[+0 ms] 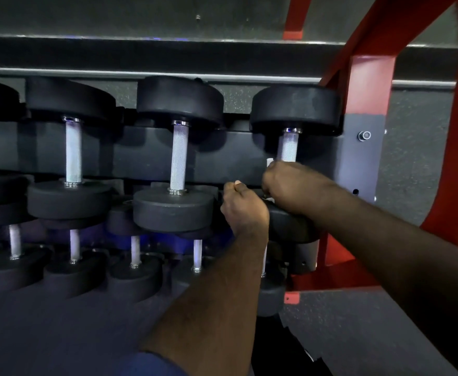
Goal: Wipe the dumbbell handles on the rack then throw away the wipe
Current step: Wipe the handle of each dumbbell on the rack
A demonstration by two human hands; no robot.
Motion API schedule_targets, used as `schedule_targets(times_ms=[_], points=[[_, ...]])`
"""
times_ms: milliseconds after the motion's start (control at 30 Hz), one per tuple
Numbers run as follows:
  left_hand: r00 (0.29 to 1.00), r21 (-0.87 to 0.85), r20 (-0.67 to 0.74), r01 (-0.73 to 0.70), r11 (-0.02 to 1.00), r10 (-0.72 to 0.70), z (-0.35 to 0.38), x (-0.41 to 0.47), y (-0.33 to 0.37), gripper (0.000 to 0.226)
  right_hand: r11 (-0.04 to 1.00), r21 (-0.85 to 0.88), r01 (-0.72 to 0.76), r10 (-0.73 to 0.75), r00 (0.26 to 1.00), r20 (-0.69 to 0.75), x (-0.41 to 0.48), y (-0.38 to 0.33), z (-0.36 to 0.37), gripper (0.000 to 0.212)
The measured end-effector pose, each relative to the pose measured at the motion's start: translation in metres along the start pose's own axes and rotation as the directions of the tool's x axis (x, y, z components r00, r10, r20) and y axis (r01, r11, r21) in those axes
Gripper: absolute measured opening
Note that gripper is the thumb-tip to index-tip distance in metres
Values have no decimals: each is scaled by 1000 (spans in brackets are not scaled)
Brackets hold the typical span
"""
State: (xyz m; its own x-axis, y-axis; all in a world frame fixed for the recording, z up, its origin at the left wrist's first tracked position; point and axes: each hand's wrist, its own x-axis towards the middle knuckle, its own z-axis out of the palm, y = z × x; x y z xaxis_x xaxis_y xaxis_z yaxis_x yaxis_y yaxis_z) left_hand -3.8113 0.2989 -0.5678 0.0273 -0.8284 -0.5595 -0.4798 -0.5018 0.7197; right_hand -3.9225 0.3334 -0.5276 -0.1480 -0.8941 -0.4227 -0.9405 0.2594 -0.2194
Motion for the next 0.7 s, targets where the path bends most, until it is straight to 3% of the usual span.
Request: schedule_targets(times_ms=[67, 133, 167, 267, 333, 500, 600, 700], points=[[1000, 1, -5, 2, 1000, -2, 1, 1, -2, 28, 993, -117, 23, -23, 1000, 5, 9, 1, -16, 22], [1000, 3, -7, -8, 1000, 8, 1, 3, -2, 28, 968, -249, -19, -3, 996, -88, 19, 9, -28, 26], [1000, 3, -6, -10, 1000, 10, 1, 3, -2, 29, 954, -295, -54, 36, 997, -65, 21, 10, -29, 23], [1000, 9, 6, -5, 1000, 4, -1, 1, 0, 32, 892, -419, 169, -116, 982, 151, 11, -5, -17, 24], [1000, -9, 6, 1, 1000, -1, -1, 0, 0, 33, 884, -427, 193, -91, 965, 248, 5, -5, -16, 26], [1000, 8, 12, 22, 1000, -22, -1, 1, -2, 34, 797, -604, 14, 24, 998, 54, 15, -1, -28, 27], [1000, 17, 14, 23, 1000, -23, -1, 0, 0, 35, 739, -645, 192, -4, 960, 281, 18, -16, -30, 30], [1000, 14, 13, 21, 1000, -21, -1, -1, 0, 35, 760, -613, 214, 34, 929, 367, 16, -18, -34, 32]])
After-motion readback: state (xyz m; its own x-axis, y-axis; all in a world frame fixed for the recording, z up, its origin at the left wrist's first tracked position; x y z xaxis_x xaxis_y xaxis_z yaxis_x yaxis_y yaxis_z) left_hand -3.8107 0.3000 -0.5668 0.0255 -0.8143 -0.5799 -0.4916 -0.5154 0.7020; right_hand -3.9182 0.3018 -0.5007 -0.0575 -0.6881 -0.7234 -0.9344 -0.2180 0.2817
